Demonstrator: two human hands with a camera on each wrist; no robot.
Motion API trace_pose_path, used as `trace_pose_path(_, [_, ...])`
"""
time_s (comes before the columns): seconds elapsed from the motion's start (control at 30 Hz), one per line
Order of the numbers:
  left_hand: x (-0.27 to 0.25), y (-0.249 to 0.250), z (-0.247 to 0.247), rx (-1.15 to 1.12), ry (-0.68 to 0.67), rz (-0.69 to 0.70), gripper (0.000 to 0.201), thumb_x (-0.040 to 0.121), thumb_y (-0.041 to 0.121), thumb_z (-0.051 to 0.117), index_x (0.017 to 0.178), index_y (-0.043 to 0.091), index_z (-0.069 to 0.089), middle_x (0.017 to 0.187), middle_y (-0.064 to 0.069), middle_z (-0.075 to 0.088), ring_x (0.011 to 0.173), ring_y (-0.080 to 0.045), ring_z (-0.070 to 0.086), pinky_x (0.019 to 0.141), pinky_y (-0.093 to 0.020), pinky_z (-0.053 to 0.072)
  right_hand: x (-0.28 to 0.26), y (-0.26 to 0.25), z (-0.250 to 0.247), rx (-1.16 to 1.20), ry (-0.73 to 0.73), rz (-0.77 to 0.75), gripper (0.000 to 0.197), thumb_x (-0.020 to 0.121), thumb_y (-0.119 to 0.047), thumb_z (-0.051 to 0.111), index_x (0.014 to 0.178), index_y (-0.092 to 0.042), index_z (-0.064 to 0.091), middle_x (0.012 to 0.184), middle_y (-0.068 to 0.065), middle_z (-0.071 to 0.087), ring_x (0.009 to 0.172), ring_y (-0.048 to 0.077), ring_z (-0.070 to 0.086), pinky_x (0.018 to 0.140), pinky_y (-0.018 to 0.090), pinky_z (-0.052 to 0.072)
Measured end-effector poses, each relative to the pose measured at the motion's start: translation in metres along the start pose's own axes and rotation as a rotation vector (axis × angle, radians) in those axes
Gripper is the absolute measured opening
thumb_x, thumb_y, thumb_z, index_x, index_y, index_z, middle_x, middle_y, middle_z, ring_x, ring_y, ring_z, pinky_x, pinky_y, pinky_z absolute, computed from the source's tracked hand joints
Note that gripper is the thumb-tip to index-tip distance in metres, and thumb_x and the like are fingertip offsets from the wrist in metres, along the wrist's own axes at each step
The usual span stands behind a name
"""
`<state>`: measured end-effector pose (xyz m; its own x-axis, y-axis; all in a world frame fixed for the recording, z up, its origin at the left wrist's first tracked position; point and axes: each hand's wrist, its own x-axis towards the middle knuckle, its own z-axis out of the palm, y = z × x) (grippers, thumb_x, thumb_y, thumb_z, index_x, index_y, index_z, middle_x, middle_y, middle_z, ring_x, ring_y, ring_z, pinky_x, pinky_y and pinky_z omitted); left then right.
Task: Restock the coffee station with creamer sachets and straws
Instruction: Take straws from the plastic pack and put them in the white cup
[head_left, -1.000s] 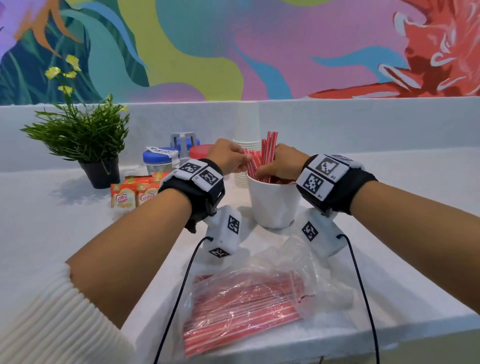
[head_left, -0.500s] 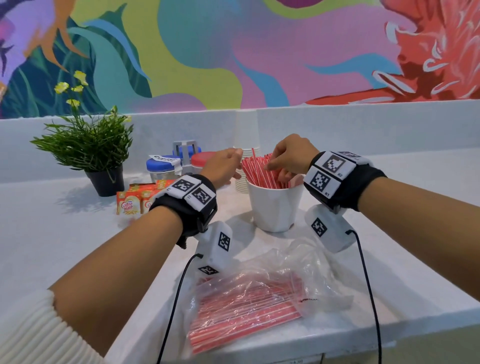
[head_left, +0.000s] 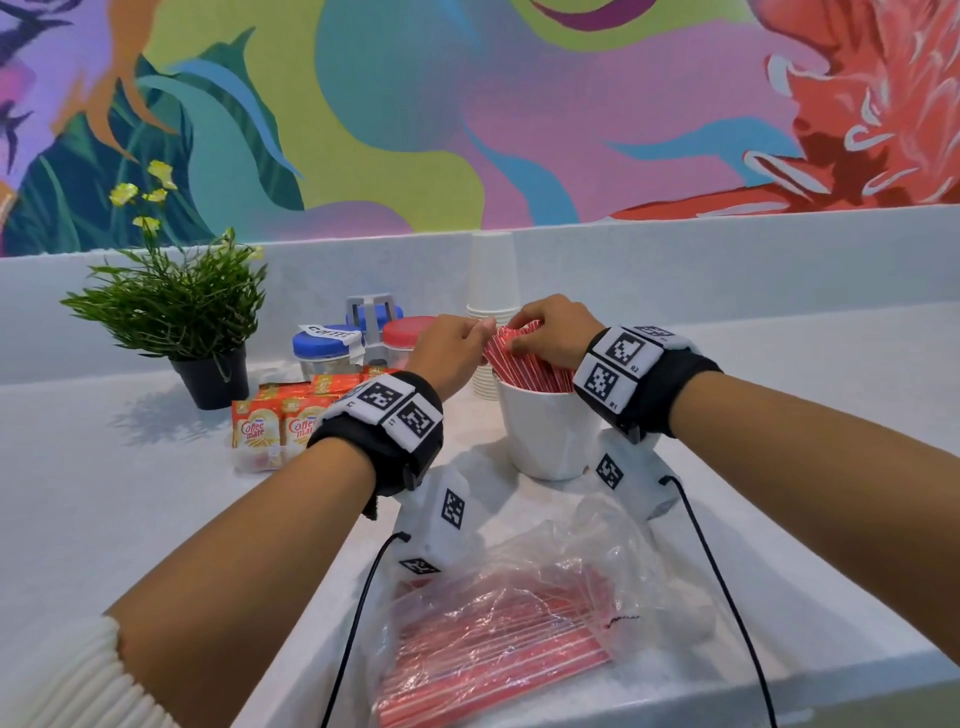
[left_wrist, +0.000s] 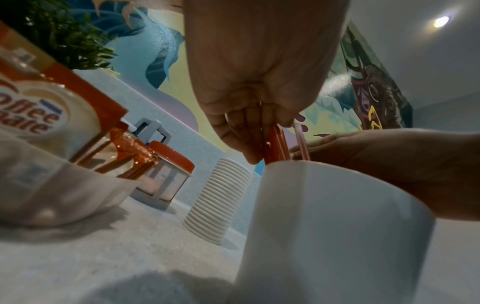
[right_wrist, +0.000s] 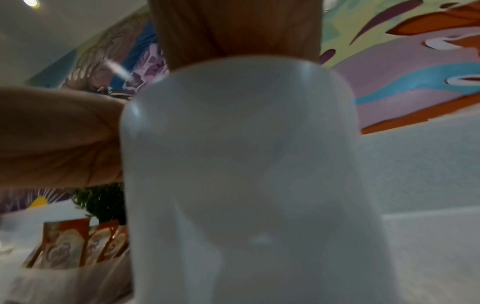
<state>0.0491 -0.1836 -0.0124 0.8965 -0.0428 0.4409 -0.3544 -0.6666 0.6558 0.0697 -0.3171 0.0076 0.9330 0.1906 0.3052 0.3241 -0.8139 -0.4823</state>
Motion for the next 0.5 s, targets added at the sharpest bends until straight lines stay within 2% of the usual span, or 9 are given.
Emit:
trace_pose_path(0.07, [-0.003, 0.001, -0.003, -0.031, -0.039, 0.013, 0.045, 0.1, 0.03, 0.038, 0.103, -0.004, 0.067, 0.101, -0.018, 0.067, 0.087, -0.022, 0.059, 0.076, -0.029, 0.046, 0.002, 0.0, 0.0, 0.044, 0.037, -0.004, 0.031, 0.087, -0.023, 0.061, 0.116, -0.015, 0.063, 0.125, 0.011, 0.06, 0.112, 0.026, 0.057, 0.08, 0.025, 0.041])
trace_pose_path(0.13, [-0.006, -0.001, -0.006, -0.046, -0.132, 0.024, 0.04, 0.095, 0.035, 0.047, 0.118, 0.006, 0.063, 0.111, -0.013, 0.066, 0.095, -0.017, 0.058, 0.086, -0.029, 0.045, 0.002, 0.002, -0.003, 0.082, 0.147, 0.004, 0.024, 0.088, -0.015, 0.057, 0.11, -0.014, 0.067, 0.121, 0.012, 0.062, 0.109, 0.025, 0.058, 0.079, 0.024, 0.042])
trace_pose_path(0.2, [-0.007, -0.004, -0.007, -0.022, -0.205, 0.021, 0.045, 0.089, 0.036, 0.057, 0.128, 0.013, 0.056, 0.119, -0.007, 0.064, 0.102, -0.014, 0.057, 0.094, -0.03, 0.044, 0.003, 0.005, -0.009, 0.08, 0.229, 0.004, 0.029, 0.089, -0.008, 0.05, 0.112, -0.012, 0.066, 0.124, 0.012, 0.061, 0.114, 0.025, 0.056, 0.091, 0.028, 0.043])
trace_pose_path(0.27, [-0.005, -0.006, -0.006, 0.061, -0.203, 0.039, 0.049, 0.088, 0.031, 0.06, 0.132, 0.012, 0.052, 0.125, -0.007, 0.062, 0.112, -0.019, 0.058, 0.102, -0.032, 0.042, 0.001, 0.009, -0.012, 0.02, 0.197, -0.007, 0.035, 0.091, -0.007, 0.044, 0.122, -0.011, 0.059, 0.132, 0.011, 0.056, 0.122, 0.026, 0.051, 0.103, 0.031, 0.038])
trace_pose_path(0.33, [-0.004, -0.005, -0.004, 0.153, -0.177, 0.059, 0.045, 0.091, 0.025, 0.056, 0.133, 0.009, 0.051, 0.124, -0.012, 0.063, 0.114, -0.024, 0.057, 0.097, -0.026, 0.037, -0.001, 0.011, -0.011, -0.042, 0.124, -0.025, 0.039, 0.093, -0.009, 0.042, 0.131, -0.01, 0.052, 0.14, 0.012, 0.047, 0.129, 0.027, 0.043, 0.107, 0.031, 0.031])
trace_pose_path(0.43, [-0.003, -0.002, -0.002, 0.279, -0.153, 0.047, 0.038, 0.095, 0.024, 0.05, 0.129, 0.008, 0.054, 0.102, -0.016, 0.064, 0.1, -0.027, 0.059, 0.081, -0.021, 0.035, -0.006, 0.011, -0.007, -0.068, 0.111, -0.065, 0.04, 0.094, -0.007, 0.039, 0.132, -0.008, 0.05, 0.142, 0.013, 0.042, 0.132, 0.027, 0.038, 0.108, 0.031, 0.028])
trace_pose_path(0.5, [-0.002, 0.0, 0.001, 0.279, -0.158, 0.023, 0.039, 0.096, 0.024, 0.048, 0.132, 0.008, 0.051, 0.109, -0.018, 0.064, 0.106, -0.031, 0.059, 0.088, -0.028, 0.041, -0.006, 0.01, -0.007, -0.059, 0.154, -0.067, 0.041, 0.092, -0.005, 0.039, 0.132, -0.006, 0.048, 0.142, 0.013, 0.042, 0.132, 0.027, 0.037, 0.108, 0.031, 0.027])
